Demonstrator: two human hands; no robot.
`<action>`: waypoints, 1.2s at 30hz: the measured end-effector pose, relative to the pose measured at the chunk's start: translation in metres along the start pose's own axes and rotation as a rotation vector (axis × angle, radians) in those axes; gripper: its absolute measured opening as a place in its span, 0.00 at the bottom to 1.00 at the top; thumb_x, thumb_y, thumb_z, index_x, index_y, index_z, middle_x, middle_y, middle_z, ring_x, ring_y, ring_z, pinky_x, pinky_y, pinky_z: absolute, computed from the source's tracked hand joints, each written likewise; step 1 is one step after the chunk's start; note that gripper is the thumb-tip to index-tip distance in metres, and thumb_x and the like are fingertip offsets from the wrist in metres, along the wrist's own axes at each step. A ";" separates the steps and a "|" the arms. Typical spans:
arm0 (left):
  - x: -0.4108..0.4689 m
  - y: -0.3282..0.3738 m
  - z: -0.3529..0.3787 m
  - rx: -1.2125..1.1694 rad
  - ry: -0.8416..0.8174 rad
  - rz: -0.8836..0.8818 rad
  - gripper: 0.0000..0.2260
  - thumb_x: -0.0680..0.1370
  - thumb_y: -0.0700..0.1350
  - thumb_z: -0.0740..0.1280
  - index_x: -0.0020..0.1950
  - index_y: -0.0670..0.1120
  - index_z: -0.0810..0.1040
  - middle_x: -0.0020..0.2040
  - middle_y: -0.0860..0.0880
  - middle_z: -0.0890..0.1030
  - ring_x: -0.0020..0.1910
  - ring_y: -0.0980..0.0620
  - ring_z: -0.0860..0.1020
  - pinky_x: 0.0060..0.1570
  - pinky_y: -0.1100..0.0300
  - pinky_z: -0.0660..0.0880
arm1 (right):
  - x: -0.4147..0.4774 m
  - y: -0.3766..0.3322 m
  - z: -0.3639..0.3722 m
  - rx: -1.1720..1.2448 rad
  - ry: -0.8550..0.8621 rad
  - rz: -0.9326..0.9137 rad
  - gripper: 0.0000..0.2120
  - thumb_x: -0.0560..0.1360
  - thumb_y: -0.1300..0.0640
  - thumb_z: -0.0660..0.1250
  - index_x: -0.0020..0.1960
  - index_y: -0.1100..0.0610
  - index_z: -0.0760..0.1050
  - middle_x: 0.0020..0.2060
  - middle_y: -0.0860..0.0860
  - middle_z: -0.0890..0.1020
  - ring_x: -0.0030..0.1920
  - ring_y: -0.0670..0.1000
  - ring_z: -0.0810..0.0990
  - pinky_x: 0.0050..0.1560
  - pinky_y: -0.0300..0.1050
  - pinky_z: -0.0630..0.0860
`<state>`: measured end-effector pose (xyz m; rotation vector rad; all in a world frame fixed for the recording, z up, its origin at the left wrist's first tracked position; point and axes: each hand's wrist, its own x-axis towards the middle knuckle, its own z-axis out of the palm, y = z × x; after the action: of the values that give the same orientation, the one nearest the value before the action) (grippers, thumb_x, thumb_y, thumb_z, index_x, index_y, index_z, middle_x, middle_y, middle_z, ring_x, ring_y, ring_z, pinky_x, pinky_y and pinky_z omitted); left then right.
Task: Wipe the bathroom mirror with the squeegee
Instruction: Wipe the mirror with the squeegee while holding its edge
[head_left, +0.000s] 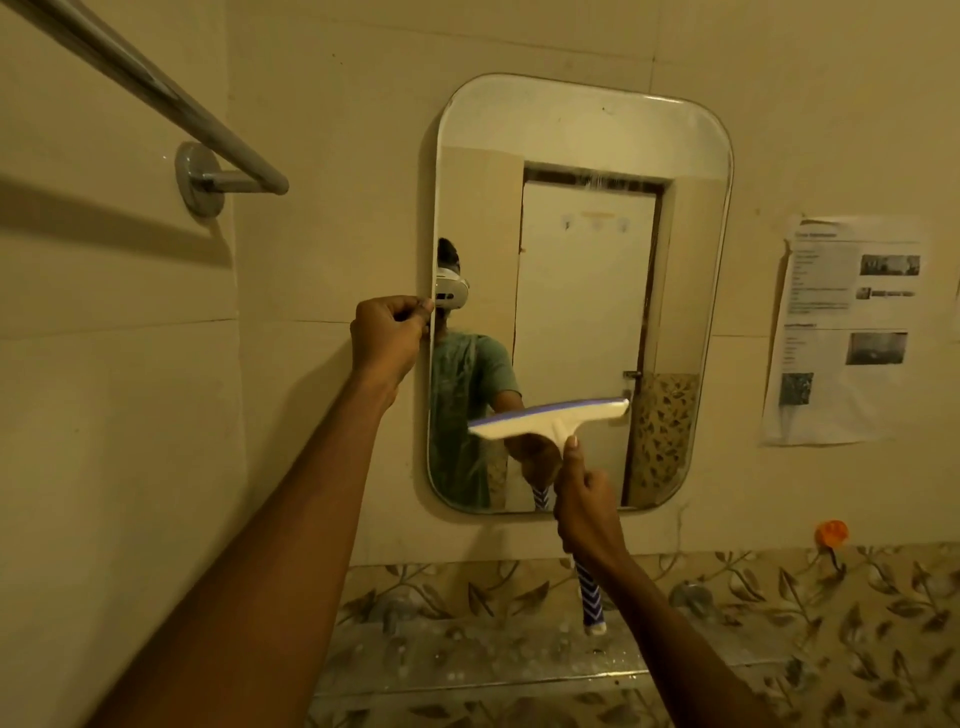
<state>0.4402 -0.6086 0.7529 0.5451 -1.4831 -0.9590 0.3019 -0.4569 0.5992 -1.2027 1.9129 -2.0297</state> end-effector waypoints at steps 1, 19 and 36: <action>-0.003 -0.004 -0.001 0.004 -0.001 -0.003 0.04 0.76 0.45 0.70 0.47 0.46 0.83 0.44 0.46 0.84 0.47 0.47 0.83 0.54 0.47 0.80 | 0.006 -0.007 0.000 0.017 0.009 -0.020 0.28 0.80 0.38 0.49 0.38 0.57 0.76 0.19 0.47 0.75 0.19 0.43 0.71 0.20 0.39 0.68; -0.036 -0.050 -0.003 -0.034 -0.008 -0.066 0.05 0.78 0.44 0.67 0.43 0.52 0.81 0.42 0.50 0.83 0.48 0.49 0.82 0.55 0.50 0.79 | -0.005 0.045 -0.023 -0.214 -0.103 -0.007 0.27 0.81 0.40 0.50 0.29 0.53 0.68 0.18 0.45 0.69 0.20 0.42 0.67 0.27 0.40 0.65; -0.056 -0.073 -0.001 -0.018 0.062 -0.093 0.09 0.78 0.44 0.67 0.55 0.43 0.81 0.47 0.48 0.83 0.48 0.52 0.81 0.53 0.57 0.79 | 0.003 0.078 -0.073 -0.700 -0.261 -0.033 0.31 0.80 0.37 0.49 0.27 0.56 0.67 0.23 0.50 0.70 0.25 0.49 0.68 0.30 0.44 0.65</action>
<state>0.4361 -0.6041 0.6613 0.6300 -1.4022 -1.0182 0.2233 -0.4161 0.5392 -1.5291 2.5431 -1.1327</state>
